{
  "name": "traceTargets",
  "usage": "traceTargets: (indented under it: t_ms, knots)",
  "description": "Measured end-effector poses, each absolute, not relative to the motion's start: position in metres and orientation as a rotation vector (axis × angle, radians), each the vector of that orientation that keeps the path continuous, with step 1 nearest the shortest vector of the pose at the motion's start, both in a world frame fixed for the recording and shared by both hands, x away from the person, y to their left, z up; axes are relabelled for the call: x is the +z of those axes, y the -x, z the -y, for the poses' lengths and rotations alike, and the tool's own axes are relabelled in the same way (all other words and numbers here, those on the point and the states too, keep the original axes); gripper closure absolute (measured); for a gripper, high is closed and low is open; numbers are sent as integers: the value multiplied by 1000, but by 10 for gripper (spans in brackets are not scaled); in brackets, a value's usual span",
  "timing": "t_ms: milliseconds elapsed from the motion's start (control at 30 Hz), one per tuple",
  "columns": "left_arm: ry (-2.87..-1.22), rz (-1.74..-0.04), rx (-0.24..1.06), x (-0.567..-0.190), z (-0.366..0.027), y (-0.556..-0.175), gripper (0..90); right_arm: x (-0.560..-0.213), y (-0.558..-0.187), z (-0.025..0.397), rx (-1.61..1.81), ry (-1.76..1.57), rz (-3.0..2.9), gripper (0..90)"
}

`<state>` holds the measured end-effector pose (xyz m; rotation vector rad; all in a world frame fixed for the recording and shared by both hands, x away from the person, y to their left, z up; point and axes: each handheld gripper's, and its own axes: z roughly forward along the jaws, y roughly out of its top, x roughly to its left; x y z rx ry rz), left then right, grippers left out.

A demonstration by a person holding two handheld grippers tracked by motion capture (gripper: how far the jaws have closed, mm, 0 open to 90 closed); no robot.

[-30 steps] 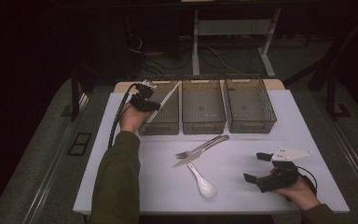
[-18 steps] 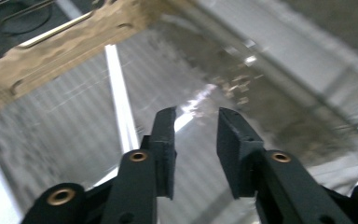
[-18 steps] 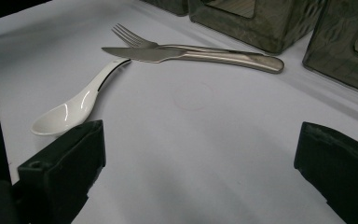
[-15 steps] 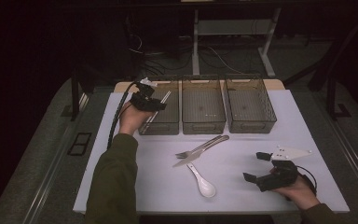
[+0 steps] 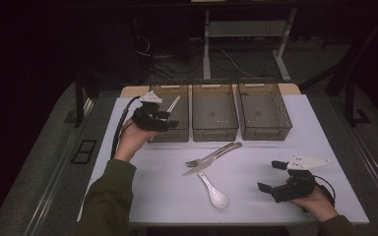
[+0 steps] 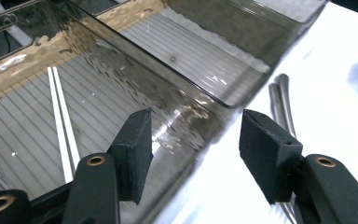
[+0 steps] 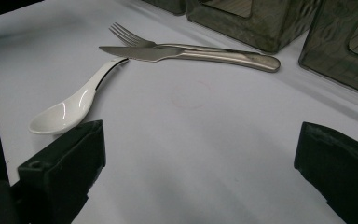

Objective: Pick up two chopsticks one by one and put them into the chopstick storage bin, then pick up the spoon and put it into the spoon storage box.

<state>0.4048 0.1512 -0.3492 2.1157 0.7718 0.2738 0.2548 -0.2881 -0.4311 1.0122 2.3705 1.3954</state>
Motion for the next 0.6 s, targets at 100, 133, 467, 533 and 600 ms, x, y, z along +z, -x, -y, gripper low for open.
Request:
traceTargets:
  t_ms: [100, 133, 467, 533, 600]
  knots:
    - [-2123, -755, 286, -351, -151, -392, 394, -431, -254, 289, 1394, -1013, -2370, 19]
    - [-2124, -747, 283, -351, -152, -388, 388, -431, -255, 289, 1397, -1014, -2369, 19]
    - [-2114, -704, 291, -356, -150, -355, 296, -430, -255, 289, 1395, -1016, -2370, 19]
    - [-2105, -689, 294, -358, -149, -348, 269, -431, -255, 289, 1396, -1014, -2368, 19]
    - [-2100, -680, 292, -361, -149, -342, 250, -431, -255, 289, 1395, -1013, -2369, 19]
